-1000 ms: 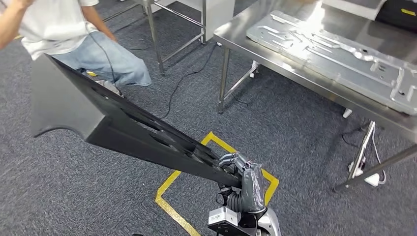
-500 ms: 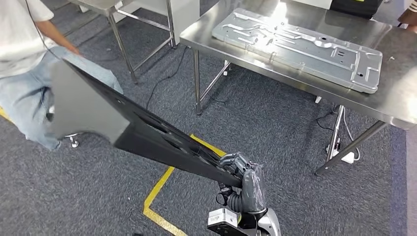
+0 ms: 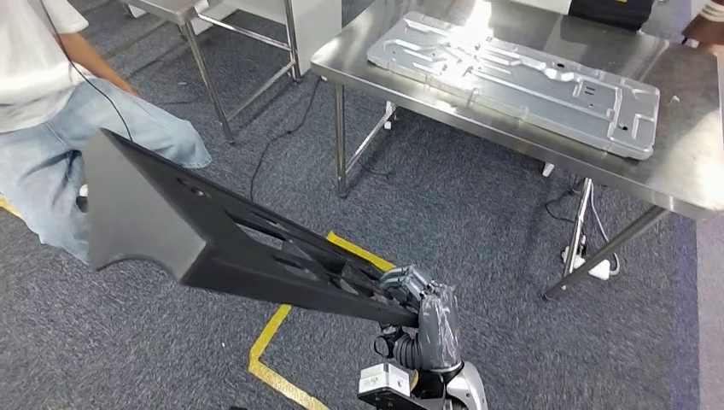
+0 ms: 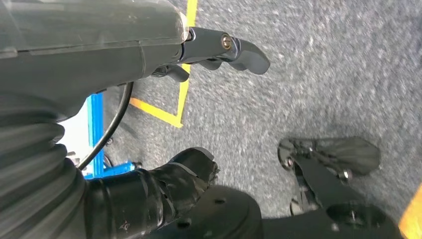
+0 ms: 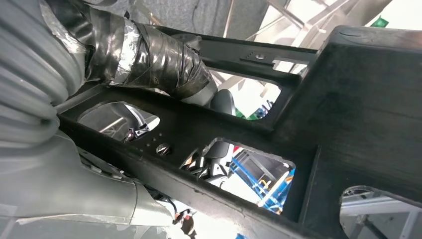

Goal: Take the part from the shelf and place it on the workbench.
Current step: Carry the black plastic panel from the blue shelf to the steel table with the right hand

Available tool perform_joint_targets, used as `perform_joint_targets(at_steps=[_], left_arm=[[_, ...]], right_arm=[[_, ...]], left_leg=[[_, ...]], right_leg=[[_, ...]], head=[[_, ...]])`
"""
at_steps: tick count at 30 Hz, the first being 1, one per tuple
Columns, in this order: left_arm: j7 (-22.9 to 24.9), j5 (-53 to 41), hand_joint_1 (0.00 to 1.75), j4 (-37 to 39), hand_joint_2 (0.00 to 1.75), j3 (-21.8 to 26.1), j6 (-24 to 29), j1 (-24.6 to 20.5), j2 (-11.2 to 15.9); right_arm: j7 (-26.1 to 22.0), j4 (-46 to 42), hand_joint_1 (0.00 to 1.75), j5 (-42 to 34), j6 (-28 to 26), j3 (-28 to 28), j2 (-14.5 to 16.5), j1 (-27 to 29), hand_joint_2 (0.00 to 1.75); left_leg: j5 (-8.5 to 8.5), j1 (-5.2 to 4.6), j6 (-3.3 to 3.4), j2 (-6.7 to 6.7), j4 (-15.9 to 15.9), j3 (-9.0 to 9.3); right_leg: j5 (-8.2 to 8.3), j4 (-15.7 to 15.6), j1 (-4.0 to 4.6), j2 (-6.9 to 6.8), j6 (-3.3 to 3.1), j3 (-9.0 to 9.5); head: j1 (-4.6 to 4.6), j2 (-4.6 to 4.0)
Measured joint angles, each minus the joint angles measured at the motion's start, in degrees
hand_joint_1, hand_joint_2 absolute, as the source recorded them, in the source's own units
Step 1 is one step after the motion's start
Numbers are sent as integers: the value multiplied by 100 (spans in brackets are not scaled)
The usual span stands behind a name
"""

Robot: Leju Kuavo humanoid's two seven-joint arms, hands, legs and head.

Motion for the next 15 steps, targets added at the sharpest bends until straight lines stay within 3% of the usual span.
perform_joint_targets(at_steps=[3, 4, 7, 8, 9, 10, 13, 15], left_arm=[[0, 1, 0, 0, 175, 0, 0, -5, 5], [0, 3, 0, 0, 175, 1, 0, -6, 8], [0, 9, 0, 0, 175, 7, 0, -1, 13], [0, 9, 0, 0, 175, 9, 0, 3, 13], [-1, 7, 0, 0, 175, 10, 0, 8, 13], [-1, 4, 0, 0, 175, 11, 1, 13, 13], [-12, -18, 0, 0, 175, 11, 4, 23, 12], [-17, -26, 0, 0, 175, 11, 4, 26, 11]], right_arm=[[3, 0, 171, 19, -8, 1, 2, 1, 175], [5, 0, 171, 24, -12, 1, 4, -4, 175], [11, 4, 171, 30, -33, 7, 5, -14, 175], [16, 10, 171, 34, -39, 9, 5, -10, 175], [22, 16, 171, 42, -45, 9, 4, -2, 175], [29, 21, 171, 55, -51, 10, 3, 6, 175], [42, 14, 171, 101, -72, 11, 1, 43, 175], [44, 9, 171, 111, -79, 10, 0, 55, 175]], left_leg=[[-36, -2, -93, 11, 2, 15], [-119, -4, -116, -2, 109, -23], [-596, 5, -168, -38, 1015, -439], [-683, 9, -187, -39, 1301, -586], [-656, 16, -207, -39, 1406, -651], [-527, 27, -224, -39, 1310, -619], [-7, 75, -252, -47, 392, -212], [66, 87, -252, -56, 134, -99]], right_leg=[[45, -101, -35, 27, -53, 49], [66, -151, -58, 30, -79, 82], [81, -198, -70, 32, -136, 118], [76, -193, -69, 39, -143, 117], [67, -186, -70, 51, -142, 118], [53, -170, -75, 66, -132, 119], [-20, -71, -92, 106, -71, 113], [-47, -33, -92, 111, -48, 106]], head=[[-3, 0], [-8, 0], [-24, 0], [-24, 0], [-24, 0], [-24, 0], [-24, 0], [-23, 0]])
